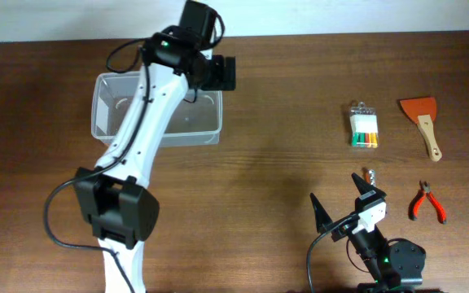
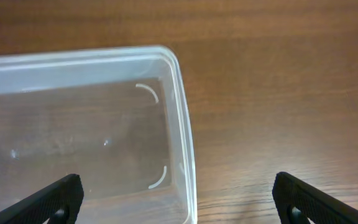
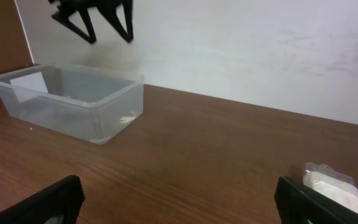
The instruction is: Pack container
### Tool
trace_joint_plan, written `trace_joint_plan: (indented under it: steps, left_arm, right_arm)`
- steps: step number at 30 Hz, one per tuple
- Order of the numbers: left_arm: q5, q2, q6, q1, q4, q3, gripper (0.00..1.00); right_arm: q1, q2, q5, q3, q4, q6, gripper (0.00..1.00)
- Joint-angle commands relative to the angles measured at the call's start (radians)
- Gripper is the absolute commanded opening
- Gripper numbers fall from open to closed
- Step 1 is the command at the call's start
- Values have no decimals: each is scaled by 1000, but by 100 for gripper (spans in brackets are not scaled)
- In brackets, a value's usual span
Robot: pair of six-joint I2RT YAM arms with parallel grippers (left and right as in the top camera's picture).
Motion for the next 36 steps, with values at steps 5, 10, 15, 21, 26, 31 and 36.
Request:
trace_joint_plan:
  steps: [5,10,15,21,26,31,36]
  left_arm:
    - [-118,103,-18,-72,-7,15,99]
    - [-212,149,-109,-70,3,15,99]
    - [-153,187,-185,-27,4,15,99]
    - [-76,195,-185,2,34,15,99]
    - [-73,195,-185,0,60,15,99]
    - [-61,195,-173,-3,43,15,99]
    - [-55,196,-64,-22,45,14,99]
  right_arm:
    - [5,-7,-24,-5,-7,8,99]
    - [5,-7,-24,-5,-7,8,99]
    - [5,-7,-24,-5,-7,8,99]
    - [5,-7,-24,-5,-7,8,99]
    - [5,-7,-24,-5,-7,8,99]
    - [5,-7,-24,-5,-7,8,99]
    - [5,-7,-24,-5,-7,7,99]
